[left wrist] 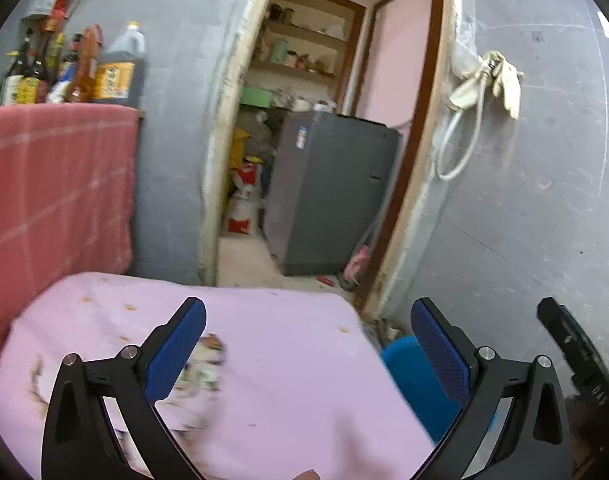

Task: Collect trash
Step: 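Move both tools back over the remaining trash on the table, then close the right tool on the crumpled white-green paper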

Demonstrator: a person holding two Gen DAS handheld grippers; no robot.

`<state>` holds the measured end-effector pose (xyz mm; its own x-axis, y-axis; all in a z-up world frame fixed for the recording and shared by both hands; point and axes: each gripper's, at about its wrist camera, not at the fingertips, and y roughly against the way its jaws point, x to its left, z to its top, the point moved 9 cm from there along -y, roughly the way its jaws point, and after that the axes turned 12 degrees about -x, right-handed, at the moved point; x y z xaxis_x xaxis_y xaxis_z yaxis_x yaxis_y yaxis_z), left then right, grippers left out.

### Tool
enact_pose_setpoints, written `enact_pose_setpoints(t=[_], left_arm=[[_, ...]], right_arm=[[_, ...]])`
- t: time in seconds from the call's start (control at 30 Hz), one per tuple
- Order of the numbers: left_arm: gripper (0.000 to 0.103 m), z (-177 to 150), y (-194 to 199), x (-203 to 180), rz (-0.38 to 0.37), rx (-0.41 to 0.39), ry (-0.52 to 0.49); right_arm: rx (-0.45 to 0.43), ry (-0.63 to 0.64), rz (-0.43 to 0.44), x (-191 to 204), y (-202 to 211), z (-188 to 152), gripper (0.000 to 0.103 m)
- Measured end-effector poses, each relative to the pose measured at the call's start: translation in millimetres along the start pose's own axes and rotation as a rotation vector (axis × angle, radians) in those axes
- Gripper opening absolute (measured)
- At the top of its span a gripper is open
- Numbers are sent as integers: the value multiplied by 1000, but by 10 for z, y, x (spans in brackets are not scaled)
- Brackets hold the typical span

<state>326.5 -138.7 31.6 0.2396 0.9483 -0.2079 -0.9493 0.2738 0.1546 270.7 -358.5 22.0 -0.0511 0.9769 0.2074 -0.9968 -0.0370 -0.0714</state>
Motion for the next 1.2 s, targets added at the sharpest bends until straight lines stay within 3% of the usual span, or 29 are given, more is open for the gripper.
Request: enact_pose_setpoints(t=[0.27,0.7,1.0,1.13,1.2], left_arm=[[101,18,272,548,116,-40,-14],[101,-125,619,1434,253,-16,20],[101,-374,443,1554,242,115,5],[101,-473,347,1580,240,155,3],[100,-514,300,1608,233,174,16]], right_arm=[[-9,16,61,392,-9,-27,103],[57,51,206,1105,-256,-263,103],[220,95,322,1548,-559,-670,103],[337,120,366,1685,-662,-954,83],[390,132,387,1741,-696,-1076,79]])
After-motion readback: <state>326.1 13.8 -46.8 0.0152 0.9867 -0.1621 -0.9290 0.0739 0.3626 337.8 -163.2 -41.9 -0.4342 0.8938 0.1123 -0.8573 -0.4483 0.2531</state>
